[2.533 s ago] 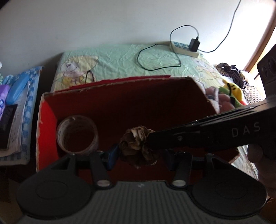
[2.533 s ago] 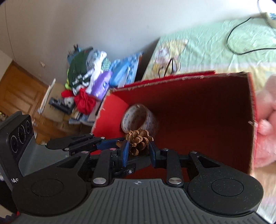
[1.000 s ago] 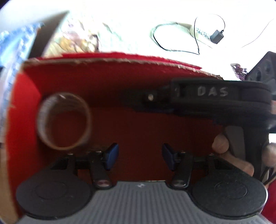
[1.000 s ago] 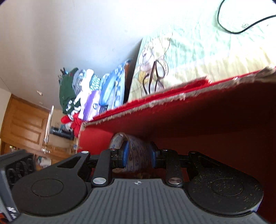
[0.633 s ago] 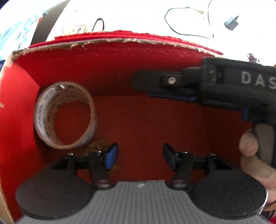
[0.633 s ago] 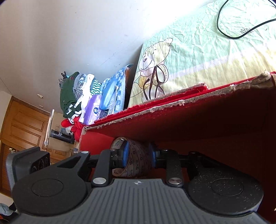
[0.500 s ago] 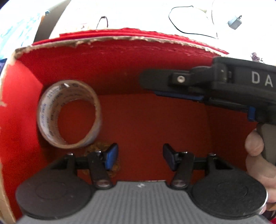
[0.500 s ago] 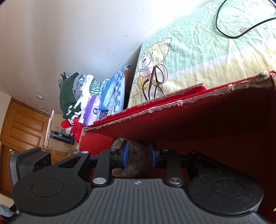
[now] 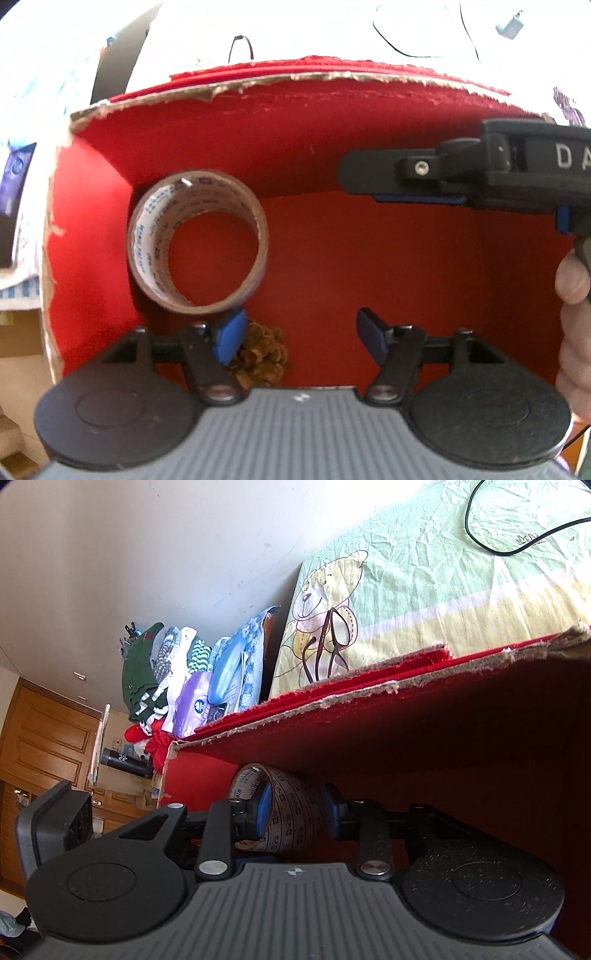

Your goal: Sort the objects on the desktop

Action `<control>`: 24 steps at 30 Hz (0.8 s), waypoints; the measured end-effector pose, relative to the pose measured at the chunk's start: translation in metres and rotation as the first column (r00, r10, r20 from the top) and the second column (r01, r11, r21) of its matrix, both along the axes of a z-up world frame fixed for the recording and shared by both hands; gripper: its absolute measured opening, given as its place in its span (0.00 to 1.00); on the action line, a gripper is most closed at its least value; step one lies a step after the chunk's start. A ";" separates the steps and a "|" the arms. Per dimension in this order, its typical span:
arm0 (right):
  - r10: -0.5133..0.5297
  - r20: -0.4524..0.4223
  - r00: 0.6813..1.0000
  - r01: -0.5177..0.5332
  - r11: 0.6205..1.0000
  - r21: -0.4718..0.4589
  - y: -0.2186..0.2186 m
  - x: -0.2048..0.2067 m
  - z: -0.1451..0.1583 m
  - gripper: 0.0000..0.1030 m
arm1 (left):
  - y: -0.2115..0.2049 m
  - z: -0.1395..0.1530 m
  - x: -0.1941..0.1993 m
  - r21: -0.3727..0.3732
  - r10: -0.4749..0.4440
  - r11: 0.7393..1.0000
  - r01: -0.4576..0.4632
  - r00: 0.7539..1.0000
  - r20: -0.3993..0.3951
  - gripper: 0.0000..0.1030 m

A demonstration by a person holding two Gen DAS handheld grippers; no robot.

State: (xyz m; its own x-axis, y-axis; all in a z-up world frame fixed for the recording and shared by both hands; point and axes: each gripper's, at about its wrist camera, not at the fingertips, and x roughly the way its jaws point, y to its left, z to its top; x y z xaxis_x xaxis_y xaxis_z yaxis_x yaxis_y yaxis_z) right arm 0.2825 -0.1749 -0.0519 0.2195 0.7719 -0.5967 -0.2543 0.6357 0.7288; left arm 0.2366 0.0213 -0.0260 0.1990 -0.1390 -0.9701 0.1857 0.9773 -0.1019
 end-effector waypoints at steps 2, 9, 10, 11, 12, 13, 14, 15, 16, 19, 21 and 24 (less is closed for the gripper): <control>-0.001 -0.001 1.000 0.001 1.000 0.005 -0.001 0.000 0.000 0.34 | 0.002 0.001 0.000 0.010 -0.004 1.000 0.004 1.000 0.001 0.66; -0.004 0.003 1.000 0.004 1.000 0.014 -0.002 0.000 0.000 0.34 | 0.012 0.005 -0.003 0.034 0.012 0.999 -0.012 1.000 0.019 0.64; -0.004 0.004 1.000 0.004 1.000 0.015 -0.002 0.000 0.000 0.34 | 0.011 0.007 -0.004 0.037 0.011 0.999 -0.012 1.000 0.024 0.65; -0.005 0.004 1.000 0.005 1.000 0.018 -0.002 0.000 0.000 0.34 | 0.011 0.009 -0.005 0.033 0.012 0.999 -0.013 0.999 0.033 0.65; -0.006 0.003 1.000 0.006 1.000 0.023 -0.002 0.000 0.000 0.34 | 0.012 0.012 -0.008 0.022 0.011 1.000 -0.012 0.999 0.041 0.67; -0.006 0.003 1.000 0.006 1.000 0.026 -0.003 0.001 0.000 0.34 | 0.011 0.015 -0.009 0.006 0.008 1.000 -0.008 0.999 0.047 0.67; -0.006 0.003 1.000 0.006 1.000 0.027 -0.003 0.001 0.000 0.34 | 0.010 0.018 -0.009 -0.006 0.005 1.000 -0.005 0.998 0.055 0.68; -0.005 0.004 1.000 0.005 1.000 0.025 -0.002 0.001 0.000 0.34 | 0.009 0.020 -0.010 -0.016 0.003 1.000 -0.002 0.998 0.062 0.69; -0.004 0.005 1.000 0.004 1.000 0.023 -0.002 0.001 0.000 0.34 | 0.007 0.022 -0.010 -0.026 -0.001 1.000 0.003 0.998 0.069 0.70; -0.004 0.005 1.000 0.004 1.000 0.022 -0.002 0.001 0.001 0.34 | 0.001 0.021 -0.006 -0.067 -0.017 0.998 0.021 0.999 0.051 0.69; -0.005 0.004 1.000 0.005 1.000 0.023 -0.002 0.001 0.000 0.34 | -0.008 0.018 0.000 -0.072 -0.029 0.997 0.032 0.999 0.040 0.69; -0.006 0.005 1.000 0.006 1.000 0.026 -0.002 0.001 0.000 0.34 | -0.010 0.014 -0.001 -0.062 -0.032 0.998 0.033 0.999 0.020 0.69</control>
